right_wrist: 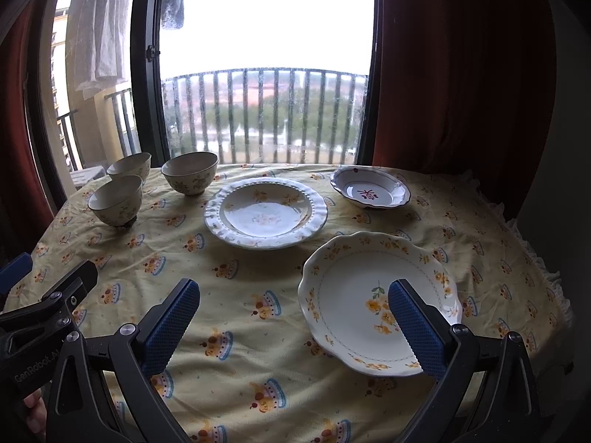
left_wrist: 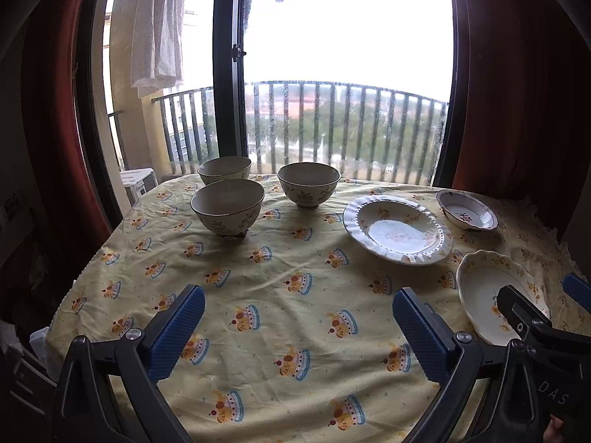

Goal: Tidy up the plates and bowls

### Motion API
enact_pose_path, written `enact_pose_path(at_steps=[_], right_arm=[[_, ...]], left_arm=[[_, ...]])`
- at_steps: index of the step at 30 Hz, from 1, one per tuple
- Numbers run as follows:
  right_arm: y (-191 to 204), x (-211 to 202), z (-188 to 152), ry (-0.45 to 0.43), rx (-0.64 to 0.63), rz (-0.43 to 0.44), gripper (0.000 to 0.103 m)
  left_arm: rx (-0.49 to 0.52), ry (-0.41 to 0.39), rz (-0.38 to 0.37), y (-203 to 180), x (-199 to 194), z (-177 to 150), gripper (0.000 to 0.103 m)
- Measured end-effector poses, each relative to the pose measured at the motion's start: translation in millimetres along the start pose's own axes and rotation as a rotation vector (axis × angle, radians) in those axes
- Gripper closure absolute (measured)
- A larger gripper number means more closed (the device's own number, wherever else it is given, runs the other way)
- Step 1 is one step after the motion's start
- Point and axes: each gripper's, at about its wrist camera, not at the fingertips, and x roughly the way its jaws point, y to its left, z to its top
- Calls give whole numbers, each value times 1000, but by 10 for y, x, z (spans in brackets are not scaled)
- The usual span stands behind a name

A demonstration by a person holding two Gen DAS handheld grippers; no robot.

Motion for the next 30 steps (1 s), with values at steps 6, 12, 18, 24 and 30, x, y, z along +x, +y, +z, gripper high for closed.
enact_pose_path(at_steps=[6,12,18,24,30], right_arm=[[12,-26,21,-25,-21,-21,0],[-18,0,2,-14,-16,-28,0],[-66,15,-13,-10,0,-25,0],[-74,52,-3,-4,3,-7,0],[-75,85,-2,5,4,10,0]], left_arm=[[-4,-12,1,5,-29,-12,1],[4,-16,-2,-37,-50,-9,1],[15,-13,1,-74,-32,8,1],[16,-14,3,-76,-26,6,1],[11,-10,15,-70,4,9,1]])
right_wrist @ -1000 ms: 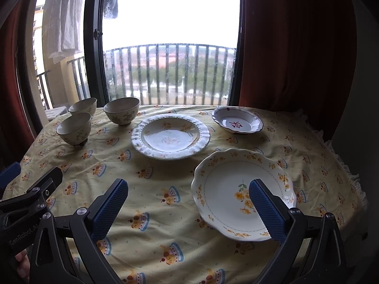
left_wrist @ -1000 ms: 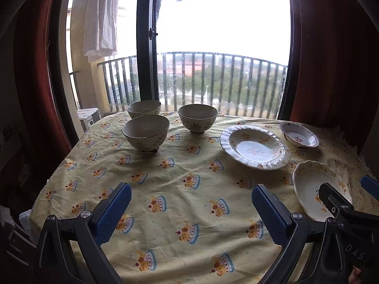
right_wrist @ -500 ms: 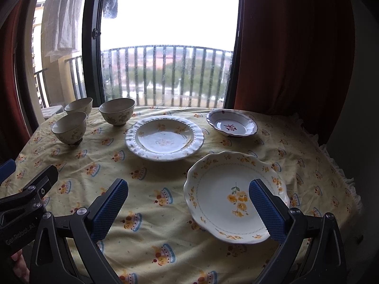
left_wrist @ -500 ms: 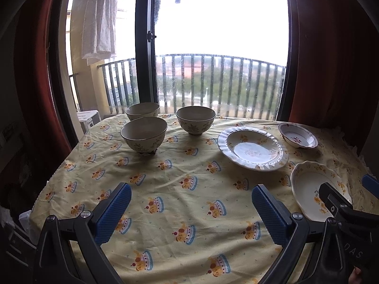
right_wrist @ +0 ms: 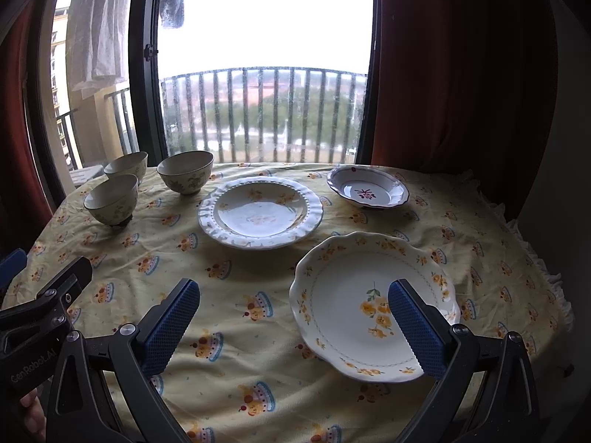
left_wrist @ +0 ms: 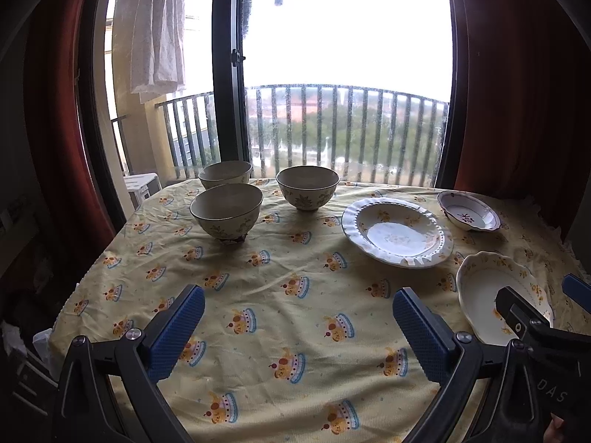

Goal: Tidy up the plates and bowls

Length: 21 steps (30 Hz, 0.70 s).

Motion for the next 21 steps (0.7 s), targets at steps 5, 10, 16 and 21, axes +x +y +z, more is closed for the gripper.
enact_pose_path(at_steps=[5,10,16,21], right_arm=[[-10,11,-12,6,-2,3,0],[-28,37,-19,16,13,6,0],[0,73,-13,23,16,10,0],[51,95,19,26,28,-13,0]], left_arm=[[0,3,3,-14,9,-6,1],[4,13,-6,-33,22,-14,1],[9,12,-6,-37,25,-4,1],[36,11,-26,-21,59,41,1]])
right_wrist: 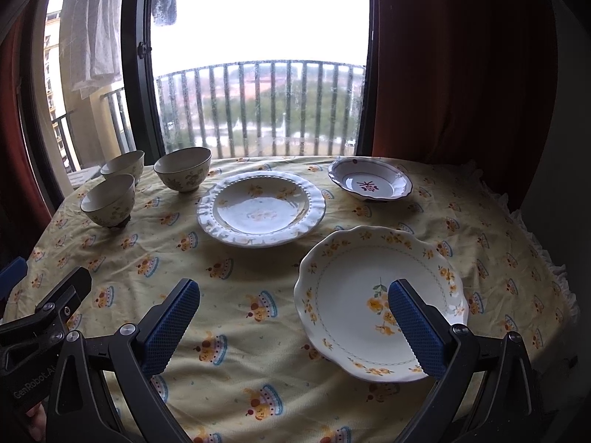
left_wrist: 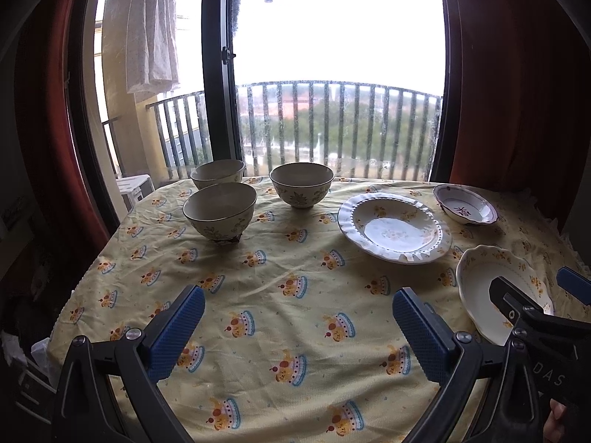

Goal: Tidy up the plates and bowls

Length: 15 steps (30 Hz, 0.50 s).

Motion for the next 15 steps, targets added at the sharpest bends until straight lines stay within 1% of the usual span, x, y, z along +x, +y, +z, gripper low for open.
enact_pose_path(at_steps=[2,6,12,15], right_arm=[[33,-3,20,-2,-4,-23,0],[83,3,35,10,6,-40,0],[189,-77,95,8,-4,-89,0],[236,-95,132,10,1,-94,0]], left_arm=[[7,0,-12,22,17,22,1],[19,5,-29,76,65,93,1],[10,26,-71,187,168,210,1],[26,36,-86,220,217,221,2]])
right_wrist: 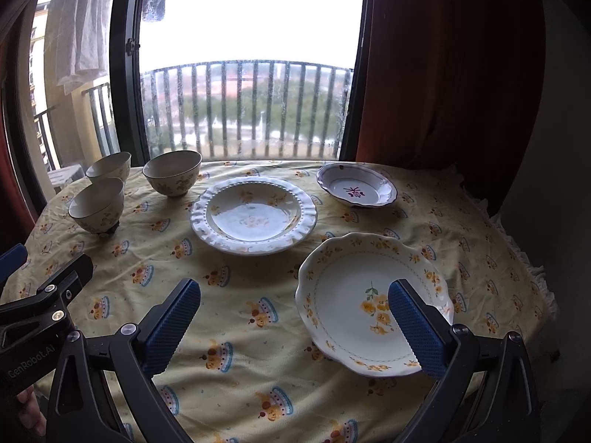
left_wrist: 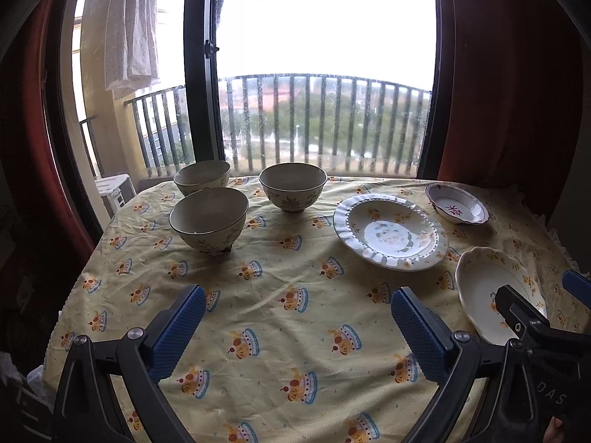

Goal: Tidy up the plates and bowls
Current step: 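Move both grippers to the scalloped yellow-flower plate and close on its rim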

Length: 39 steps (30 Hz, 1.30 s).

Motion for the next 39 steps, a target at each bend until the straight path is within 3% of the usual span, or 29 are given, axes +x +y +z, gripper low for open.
enact_pose_path(at_steps=[5,9,14,19,24,28,33,39], right_arm=[[76,11,8,20,22,-4,0],[42,65,-2,54,70,-5,0],[-74,240,-57,119,111,-25,1],[-216,328,-5,126,89,-55,1],[-518,504,39,130,112,-56,1],[-846,722,74,160,133,-40,3],[-1241,1035,113,198,94,-40,6],[-1628,1433,89,267,78,21,6]], left_arm=[[27,3,-15,56,45,8,3],[48,2,-71,32,115,-8,6],[76,52,-127,-139,300,-13,11],[79,64,-153,-346,381,36,12],[95,114,-169,-695,577,48,16],[110,166,-135,-1045,759,75,25],[98,252,-135,-1448,987,103,29],[105,326,-91,-1974,1242,28,37]])
